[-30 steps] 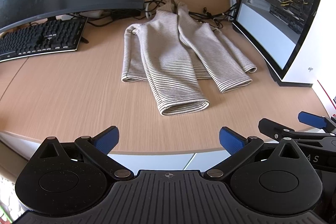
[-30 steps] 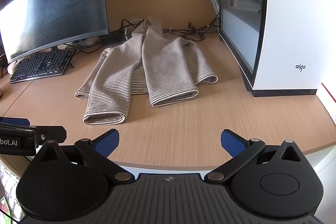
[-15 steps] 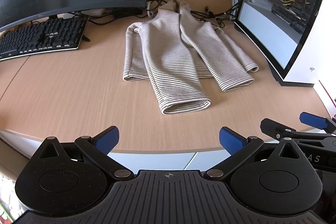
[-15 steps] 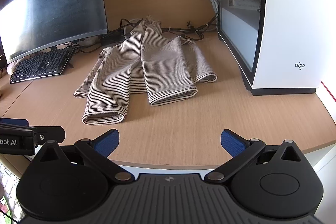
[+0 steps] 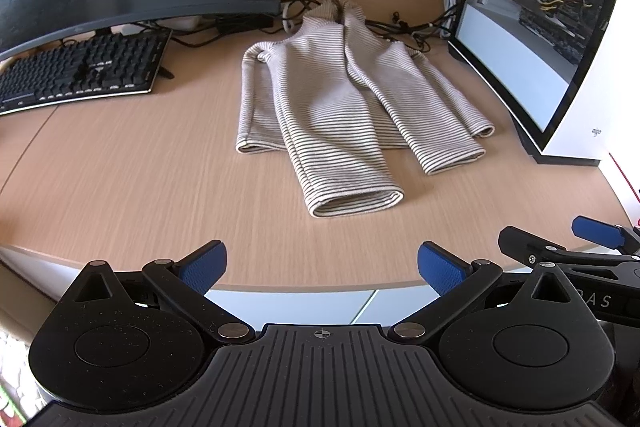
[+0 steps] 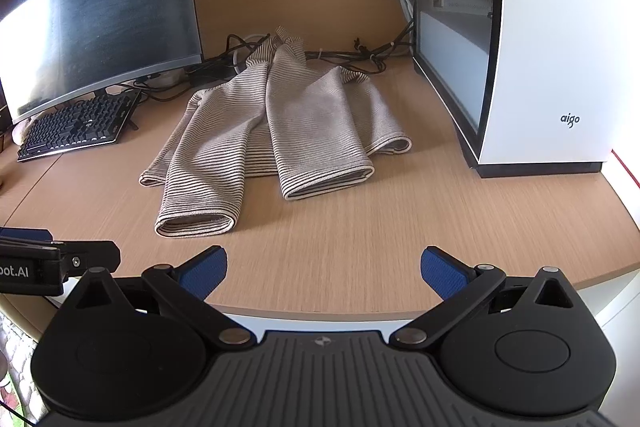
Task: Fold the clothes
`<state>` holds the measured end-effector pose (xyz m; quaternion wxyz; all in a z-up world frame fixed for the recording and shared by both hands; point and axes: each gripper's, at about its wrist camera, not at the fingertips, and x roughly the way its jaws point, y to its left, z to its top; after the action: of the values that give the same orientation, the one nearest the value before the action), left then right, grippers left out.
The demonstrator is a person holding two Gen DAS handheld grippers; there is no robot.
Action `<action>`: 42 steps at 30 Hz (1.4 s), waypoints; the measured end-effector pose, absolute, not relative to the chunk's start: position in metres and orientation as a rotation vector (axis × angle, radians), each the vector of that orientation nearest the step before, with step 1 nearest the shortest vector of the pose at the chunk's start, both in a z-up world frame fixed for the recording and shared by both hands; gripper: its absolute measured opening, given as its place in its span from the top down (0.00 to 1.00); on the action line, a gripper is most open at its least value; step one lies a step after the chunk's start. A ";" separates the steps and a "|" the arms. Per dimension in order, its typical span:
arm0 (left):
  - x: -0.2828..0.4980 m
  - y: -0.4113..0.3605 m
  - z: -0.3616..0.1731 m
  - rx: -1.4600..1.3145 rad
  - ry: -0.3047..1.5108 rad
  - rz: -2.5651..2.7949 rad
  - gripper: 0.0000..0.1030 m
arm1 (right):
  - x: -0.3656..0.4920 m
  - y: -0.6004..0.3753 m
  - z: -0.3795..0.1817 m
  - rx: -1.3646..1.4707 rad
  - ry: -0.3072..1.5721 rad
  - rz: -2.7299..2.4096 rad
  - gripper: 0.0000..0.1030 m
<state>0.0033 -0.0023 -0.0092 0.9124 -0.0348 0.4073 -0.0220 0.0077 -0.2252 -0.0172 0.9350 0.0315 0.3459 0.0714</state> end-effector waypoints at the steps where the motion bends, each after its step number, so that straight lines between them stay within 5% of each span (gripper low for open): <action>1: 0.003 -0.002 -0.009 -0.072 0.840 -0.045 0.00 | 0.008 -0.225 -0.017 0.064 0.708 0.147 0.00; 42: 0.036 0.004 -0.031 -0.073 0.943 -0.071 0.00 | 0.043 -0.221 -0.036 0.080 0.816 0.114 0.00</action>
<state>0.0361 0.0037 -0.0310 0.8895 -0.0353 0.4542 -0.0343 0.0433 -0.2215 -0.0363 0.9157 0.0388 0.3962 0.0552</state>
